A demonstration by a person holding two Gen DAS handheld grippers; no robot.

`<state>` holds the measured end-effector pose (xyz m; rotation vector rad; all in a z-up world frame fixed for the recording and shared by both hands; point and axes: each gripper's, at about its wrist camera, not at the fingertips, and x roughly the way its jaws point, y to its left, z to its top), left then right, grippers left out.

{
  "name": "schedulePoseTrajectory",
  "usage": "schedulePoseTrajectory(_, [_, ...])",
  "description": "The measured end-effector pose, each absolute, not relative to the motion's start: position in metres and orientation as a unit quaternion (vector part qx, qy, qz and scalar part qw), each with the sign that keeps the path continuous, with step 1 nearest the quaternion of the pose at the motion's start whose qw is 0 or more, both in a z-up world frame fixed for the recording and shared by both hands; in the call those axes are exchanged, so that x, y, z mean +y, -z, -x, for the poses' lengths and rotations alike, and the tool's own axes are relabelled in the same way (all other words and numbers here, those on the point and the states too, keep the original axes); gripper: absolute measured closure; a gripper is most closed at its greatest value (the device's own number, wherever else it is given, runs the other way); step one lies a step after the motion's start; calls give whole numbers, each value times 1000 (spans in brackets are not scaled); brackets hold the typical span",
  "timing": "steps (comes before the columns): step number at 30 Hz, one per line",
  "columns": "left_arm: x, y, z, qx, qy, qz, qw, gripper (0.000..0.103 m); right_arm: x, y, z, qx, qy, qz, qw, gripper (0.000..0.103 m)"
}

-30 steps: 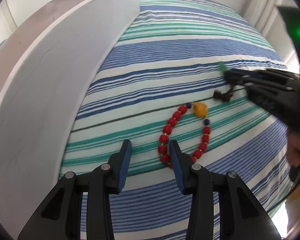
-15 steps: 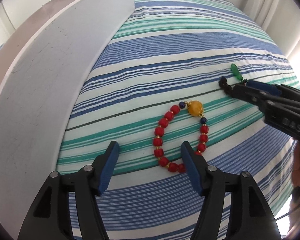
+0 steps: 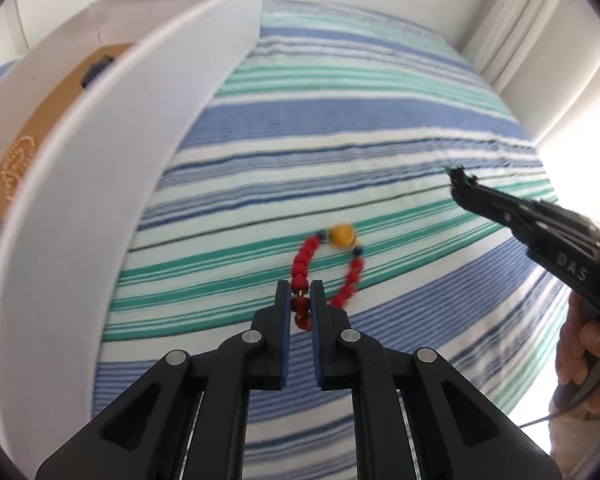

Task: Organize jewelry
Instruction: 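Grasp the red bead bracelet with the left tool while the right tool lifts the green pendant, then carry the red bracelet and green pendant into the white box and open both tools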

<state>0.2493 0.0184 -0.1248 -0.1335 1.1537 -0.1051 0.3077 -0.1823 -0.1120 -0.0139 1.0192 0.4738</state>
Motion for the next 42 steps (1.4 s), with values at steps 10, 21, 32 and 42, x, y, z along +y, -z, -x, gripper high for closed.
schedulePoseTrajectory(10, [24, 91, -227, 521, 14, 30, 853, 96, -192, 84, -283, 466, -235, -14, 853, 96])
schedulePoseTrajectory(21, [29, 82, -214, 512, -12, 11, 859, 96, -186, 76, -263, 463, -243, -10, 853, 96])
schedulePoseTrajectory(32, [90, -37, -201, 476, 61, 135, 867, 96, -128, 12, -278, 426, -337, 21, 840, 96])
schedulePoseTrajectory(42, [208, -89, -219, 455, -37, 178, 872, 96, -9, -57, -322, 404, -453, 44, 794, 96])
